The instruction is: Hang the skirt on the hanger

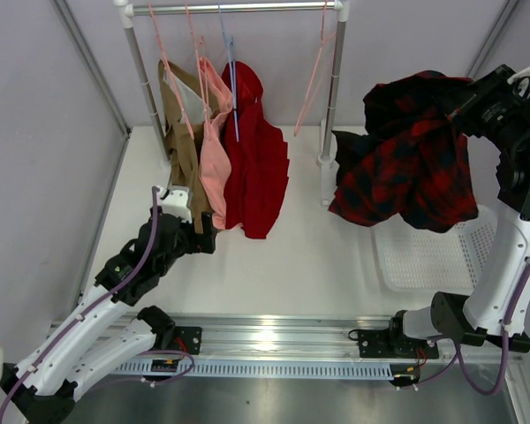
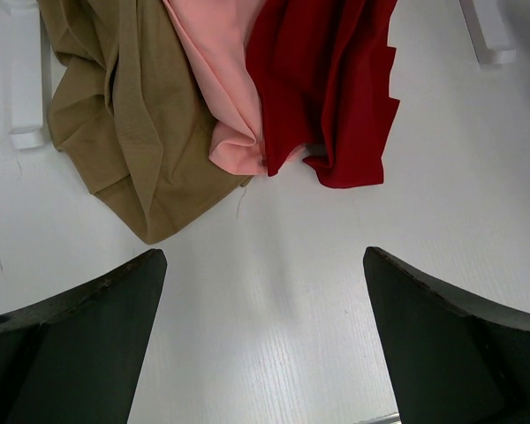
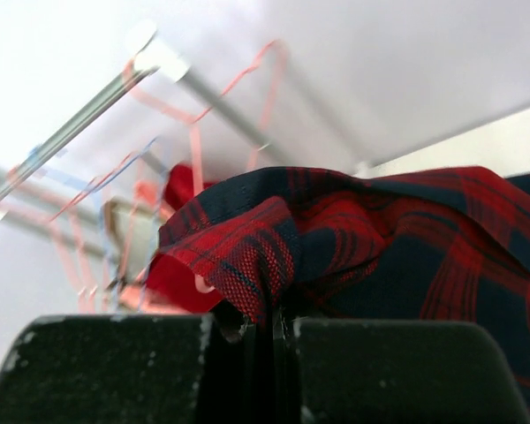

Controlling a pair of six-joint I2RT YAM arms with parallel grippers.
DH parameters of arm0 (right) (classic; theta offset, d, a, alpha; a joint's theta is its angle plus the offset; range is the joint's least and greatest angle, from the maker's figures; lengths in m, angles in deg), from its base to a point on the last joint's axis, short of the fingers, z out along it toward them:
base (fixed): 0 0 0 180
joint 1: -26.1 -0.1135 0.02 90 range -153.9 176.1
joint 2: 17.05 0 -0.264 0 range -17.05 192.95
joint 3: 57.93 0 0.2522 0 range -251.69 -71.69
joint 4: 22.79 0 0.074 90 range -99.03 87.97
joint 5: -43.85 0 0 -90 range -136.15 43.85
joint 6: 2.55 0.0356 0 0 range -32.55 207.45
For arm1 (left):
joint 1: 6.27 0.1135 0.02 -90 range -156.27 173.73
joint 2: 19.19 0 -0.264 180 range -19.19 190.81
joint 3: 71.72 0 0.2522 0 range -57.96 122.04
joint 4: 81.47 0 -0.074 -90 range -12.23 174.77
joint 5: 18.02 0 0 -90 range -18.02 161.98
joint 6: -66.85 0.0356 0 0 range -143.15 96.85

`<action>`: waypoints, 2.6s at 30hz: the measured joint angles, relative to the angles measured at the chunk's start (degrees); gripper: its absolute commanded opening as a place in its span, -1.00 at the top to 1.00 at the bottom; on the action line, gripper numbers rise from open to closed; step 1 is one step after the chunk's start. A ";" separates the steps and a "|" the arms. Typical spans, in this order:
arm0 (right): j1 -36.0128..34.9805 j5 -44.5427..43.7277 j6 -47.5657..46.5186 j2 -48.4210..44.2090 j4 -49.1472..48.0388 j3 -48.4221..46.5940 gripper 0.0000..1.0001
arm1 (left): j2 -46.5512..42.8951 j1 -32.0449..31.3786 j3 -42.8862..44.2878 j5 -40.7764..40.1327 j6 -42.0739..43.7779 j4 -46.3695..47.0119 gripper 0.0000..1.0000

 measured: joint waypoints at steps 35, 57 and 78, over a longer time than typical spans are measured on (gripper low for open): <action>-57.53 -41.35 1.88 7.63 -10.12 44.13 1.00 | -1.79 -0.04 0.00 4.90 -0.11 0.28 -0.99; -38.05 -26.05 -0.85 -10.47 -22.56 62.84 -0.88 | 24.61 -36.39 2.54 -0.90 -10.99 18.56 -0.99; -30.47 -24.52 -1.16 -19.08 -16.72 67.69 -0.80 | 71.41 -44.46 33.20 -18.05 -13.68 15.61 -0.03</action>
